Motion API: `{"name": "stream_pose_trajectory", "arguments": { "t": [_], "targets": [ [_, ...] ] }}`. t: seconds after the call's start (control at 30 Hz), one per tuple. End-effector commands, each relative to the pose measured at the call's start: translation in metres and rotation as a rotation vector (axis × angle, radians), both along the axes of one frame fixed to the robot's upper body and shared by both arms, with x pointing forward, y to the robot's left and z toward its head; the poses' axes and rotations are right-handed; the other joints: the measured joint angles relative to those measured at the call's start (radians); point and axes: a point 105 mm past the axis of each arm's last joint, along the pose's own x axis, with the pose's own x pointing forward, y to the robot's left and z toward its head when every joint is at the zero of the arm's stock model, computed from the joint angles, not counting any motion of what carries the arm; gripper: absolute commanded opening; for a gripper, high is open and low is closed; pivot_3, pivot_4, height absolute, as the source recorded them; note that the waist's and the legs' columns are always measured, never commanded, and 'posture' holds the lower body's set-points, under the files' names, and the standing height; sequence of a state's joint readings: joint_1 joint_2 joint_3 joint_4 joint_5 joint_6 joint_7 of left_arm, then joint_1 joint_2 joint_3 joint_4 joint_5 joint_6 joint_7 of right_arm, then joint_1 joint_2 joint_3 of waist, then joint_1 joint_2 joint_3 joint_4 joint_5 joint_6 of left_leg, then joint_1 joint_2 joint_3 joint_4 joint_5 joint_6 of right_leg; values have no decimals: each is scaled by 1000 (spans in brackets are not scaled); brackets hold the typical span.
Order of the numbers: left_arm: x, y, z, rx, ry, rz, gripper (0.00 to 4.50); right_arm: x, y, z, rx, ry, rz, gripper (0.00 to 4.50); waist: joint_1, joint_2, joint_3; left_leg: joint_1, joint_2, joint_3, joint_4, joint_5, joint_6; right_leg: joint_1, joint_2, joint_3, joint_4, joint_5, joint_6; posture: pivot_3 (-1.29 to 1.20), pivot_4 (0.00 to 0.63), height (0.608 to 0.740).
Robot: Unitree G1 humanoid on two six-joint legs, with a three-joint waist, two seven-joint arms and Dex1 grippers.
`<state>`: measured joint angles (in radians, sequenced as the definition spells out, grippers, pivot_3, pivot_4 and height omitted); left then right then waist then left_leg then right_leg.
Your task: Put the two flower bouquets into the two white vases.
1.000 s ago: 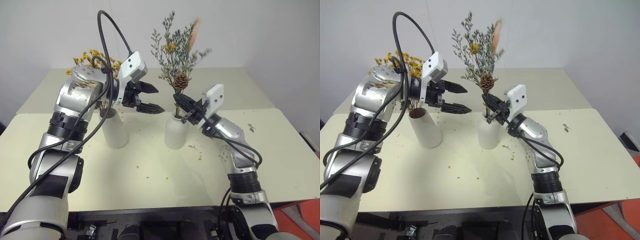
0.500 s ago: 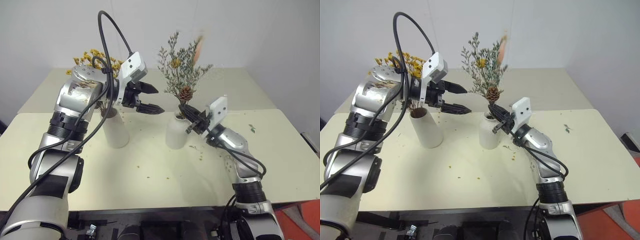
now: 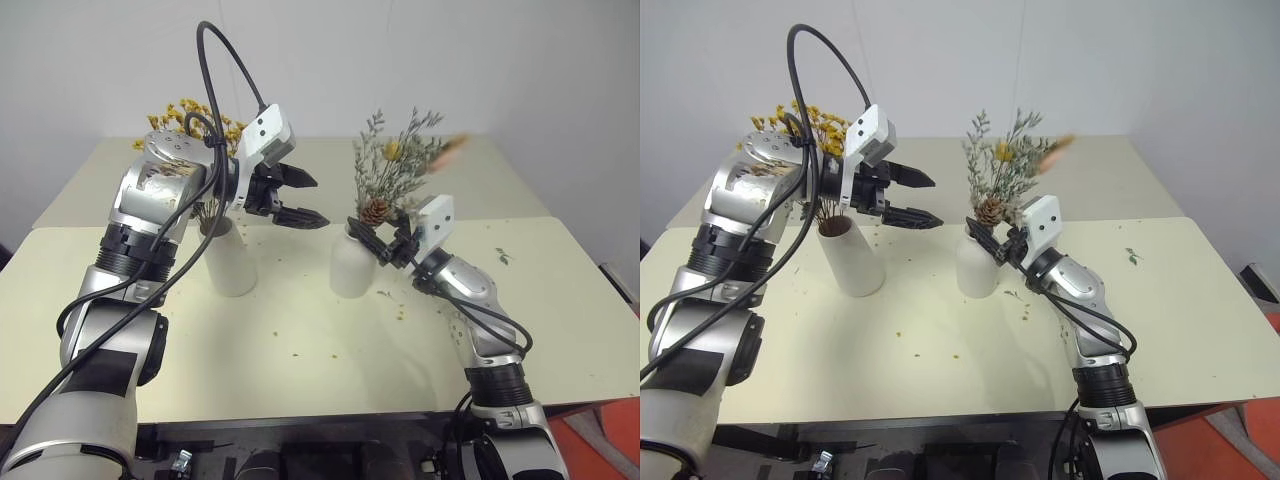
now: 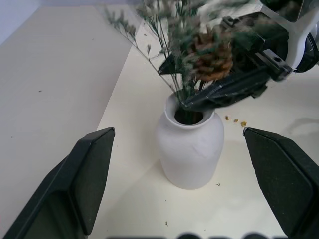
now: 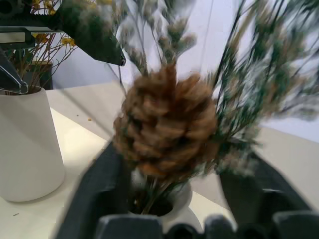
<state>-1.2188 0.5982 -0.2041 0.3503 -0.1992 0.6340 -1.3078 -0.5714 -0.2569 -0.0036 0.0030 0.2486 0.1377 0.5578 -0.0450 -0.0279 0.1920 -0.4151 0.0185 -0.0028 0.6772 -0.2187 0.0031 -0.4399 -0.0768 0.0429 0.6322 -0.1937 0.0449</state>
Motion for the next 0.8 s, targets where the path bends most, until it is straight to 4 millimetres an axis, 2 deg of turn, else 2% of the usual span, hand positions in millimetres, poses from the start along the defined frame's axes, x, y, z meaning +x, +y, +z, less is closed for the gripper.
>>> {"name": "stream_pose_trajectory", "arguments": {
  "t": [0.03,0.07,0.27,0.47,0.63,0.8],
  "targets": [
    [-4,-4,18,-3,-62,-23,4500,-11,2,27,-1,-101,29,4175,0,0,0,0,0,0,0,0,0,0,0,0,0,0,0,0,150,740],
    [-4,-4,18,-3,-62,-22,4500,-13,1,27,-12,-98,41,4473,1,0,0,0,0,0,0,0,0,0,0,0,0,0,0,0,150,740],
    [-6,1,21,-5,-71,-16,4500,-35,-11,29,-130,-56,129,4473,2,0,0,0,0,0,0,0,0,0,0,0,0,0,0,0,150,740],
    [-19,10,38,-48,-123,-38,4500,-48,-35,32,-236,-6,150,4473,2,0,0,0,0,0,0,0,0,0,0,0,0,0,0,0,150,740],
    [-31,35,49,-65,-167,-8,4500,-54,-66,32,-323,48,124,4473,0,0,0,0,0,0,0,0,0,0,0,0,0,0,0,0,150,740],
    [-53,67,62,-109,-220,46,4500,-54,-99,33,-364,99,71,4473,1,0,0,1,0,0,0,0,0,1,0,0,0,0,0,0,150,740]
  ]
}}
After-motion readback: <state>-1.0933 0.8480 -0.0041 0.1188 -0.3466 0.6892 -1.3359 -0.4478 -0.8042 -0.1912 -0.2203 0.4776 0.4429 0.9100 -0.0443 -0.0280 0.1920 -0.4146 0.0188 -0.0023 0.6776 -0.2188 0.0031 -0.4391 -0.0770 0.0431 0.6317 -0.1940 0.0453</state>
